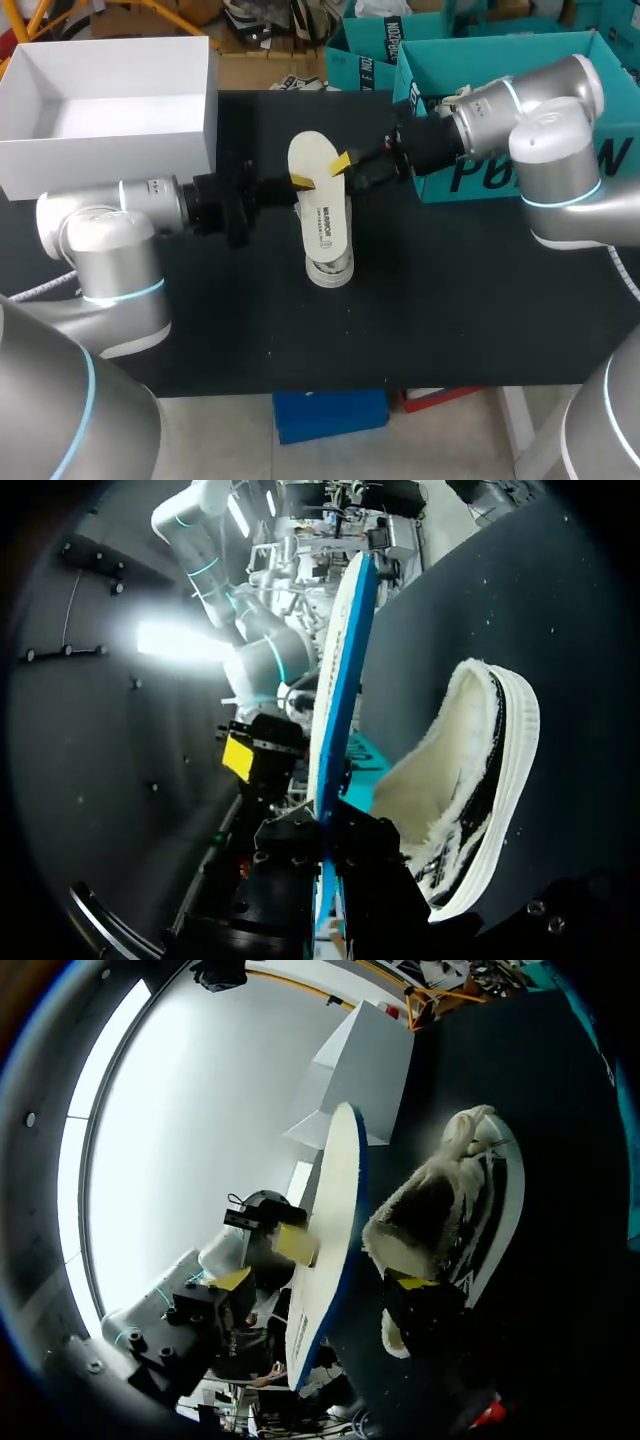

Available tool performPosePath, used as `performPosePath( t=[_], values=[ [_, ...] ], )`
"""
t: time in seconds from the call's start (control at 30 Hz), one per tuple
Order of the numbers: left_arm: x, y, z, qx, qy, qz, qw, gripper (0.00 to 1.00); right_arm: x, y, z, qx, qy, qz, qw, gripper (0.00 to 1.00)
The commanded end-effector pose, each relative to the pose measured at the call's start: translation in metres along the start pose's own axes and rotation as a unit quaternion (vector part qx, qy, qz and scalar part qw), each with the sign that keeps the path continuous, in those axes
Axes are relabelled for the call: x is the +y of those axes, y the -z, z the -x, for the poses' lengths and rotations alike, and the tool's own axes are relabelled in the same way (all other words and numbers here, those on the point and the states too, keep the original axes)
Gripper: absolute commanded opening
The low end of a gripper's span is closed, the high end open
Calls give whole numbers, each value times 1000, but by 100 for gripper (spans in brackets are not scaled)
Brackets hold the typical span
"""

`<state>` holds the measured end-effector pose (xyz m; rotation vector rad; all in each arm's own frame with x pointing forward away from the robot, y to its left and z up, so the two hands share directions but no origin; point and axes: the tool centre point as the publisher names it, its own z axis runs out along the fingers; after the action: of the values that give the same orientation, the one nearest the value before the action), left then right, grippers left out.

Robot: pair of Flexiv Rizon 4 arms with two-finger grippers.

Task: Take the shoe out of the shoebox, open the shoe tongue, remove and reinsert the insole, then place the shoe into the shoebox

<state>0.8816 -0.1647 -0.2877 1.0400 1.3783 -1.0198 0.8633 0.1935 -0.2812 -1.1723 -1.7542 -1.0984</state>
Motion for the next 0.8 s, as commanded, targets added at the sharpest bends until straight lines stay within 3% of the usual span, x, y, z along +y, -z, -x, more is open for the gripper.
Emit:
performPosePath(
  t=[0.03,0.47,0.8],
  values=[
    [-12,9,6,54,21,-9,998,0,-24,17,-11,-38,-8,36,999,100],
    [-57,32,1,139,99,-39,985,0,-68,59,-29,-112,-37,99,988,100],
    [-83,49,-14,163,141,-65,974,0,-101,85,-47,-158,-66,147,974,100]
  ],
)
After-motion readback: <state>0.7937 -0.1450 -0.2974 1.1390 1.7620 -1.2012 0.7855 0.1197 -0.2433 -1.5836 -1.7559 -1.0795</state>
